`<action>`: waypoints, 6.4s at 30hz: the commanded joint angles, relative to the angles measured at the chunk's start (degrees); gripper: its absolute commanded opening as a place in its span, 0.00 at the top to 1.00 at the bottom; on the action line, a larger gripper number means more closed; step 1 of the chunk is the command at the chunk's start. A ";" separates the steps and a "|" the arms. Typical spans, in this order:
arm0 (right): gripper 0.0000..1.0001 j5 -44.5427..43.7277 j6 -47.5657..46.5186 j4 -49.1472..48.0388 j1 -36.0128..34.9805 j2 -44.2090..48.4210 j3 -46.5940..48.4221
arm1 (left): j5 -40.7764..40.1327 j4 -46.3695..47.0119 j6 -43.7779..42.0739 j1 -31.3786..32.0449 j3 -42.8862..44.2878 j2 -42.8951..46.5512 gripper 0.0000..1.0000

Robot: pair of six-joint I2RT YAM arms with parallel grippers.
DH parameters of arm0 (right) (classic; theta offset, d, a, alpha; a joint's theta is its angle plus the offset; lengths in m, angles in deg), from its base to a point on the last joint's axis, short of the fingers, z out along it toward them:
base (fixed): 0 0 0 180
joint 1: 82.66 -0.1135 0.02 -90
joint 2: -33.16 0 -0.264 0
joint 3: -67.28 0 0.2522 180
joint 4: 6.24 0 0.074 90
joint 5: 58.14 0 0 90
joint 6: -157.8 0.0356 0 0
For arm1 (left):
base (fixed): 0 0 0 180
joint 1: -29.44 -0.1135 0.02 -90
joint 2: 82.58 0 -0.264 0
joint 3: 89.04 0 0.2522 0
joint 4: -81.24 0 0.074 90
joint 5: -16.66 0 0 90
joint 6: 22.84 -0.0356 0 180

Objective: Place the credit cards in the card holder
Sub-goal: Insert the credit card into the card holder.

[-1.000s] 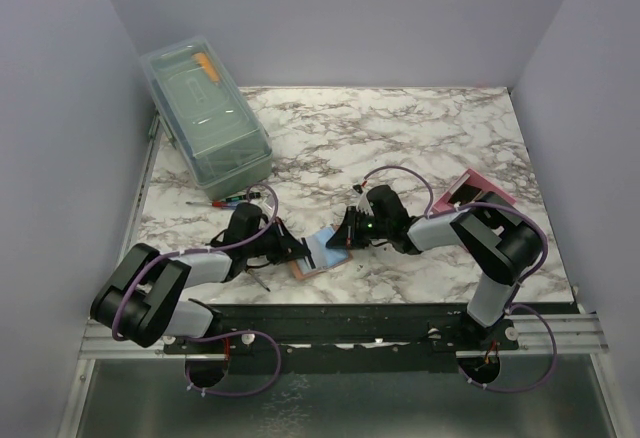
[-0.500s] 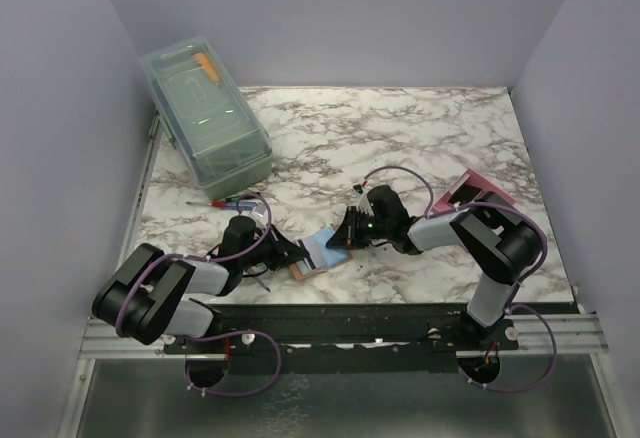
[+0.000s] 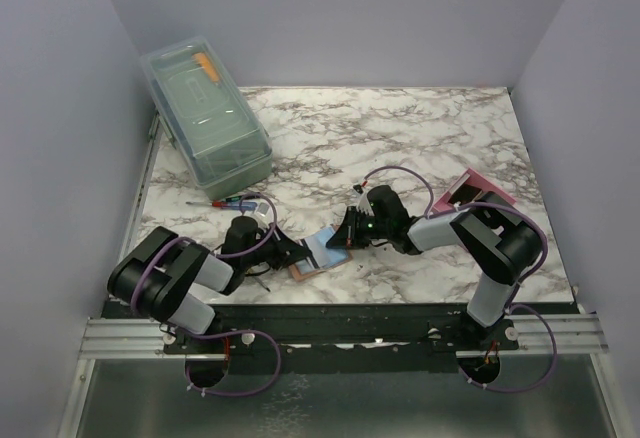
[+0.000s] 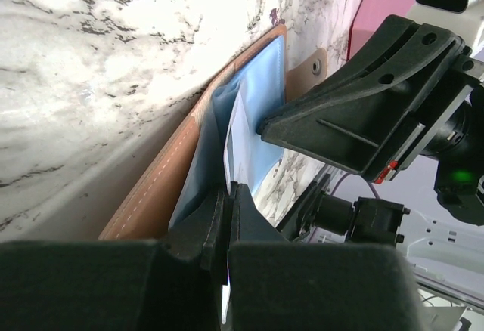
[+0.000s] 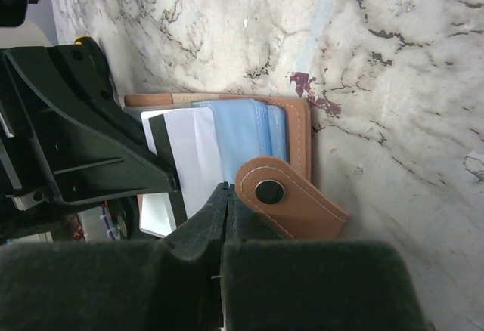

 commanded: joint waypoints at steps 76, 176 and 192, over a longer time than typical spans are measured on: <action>0.76 -2.36 -5.05 17.14 5.21 12.48 -6.12 | -12.16 -35.64 -11.84 10.39 16.52 6.90 0.86; 0.56 4.13 -6.23 16.01 5.36 13.43 -1.80 | -17.46 -36.01 -13.68 14.91 19.21 -1.03 1.00; 0.60 3.77 -6.92 18.52 4.48 14.98 -0.08 | -17.18 -36.03 -13.90 14.91 19.14 -0.69 1.00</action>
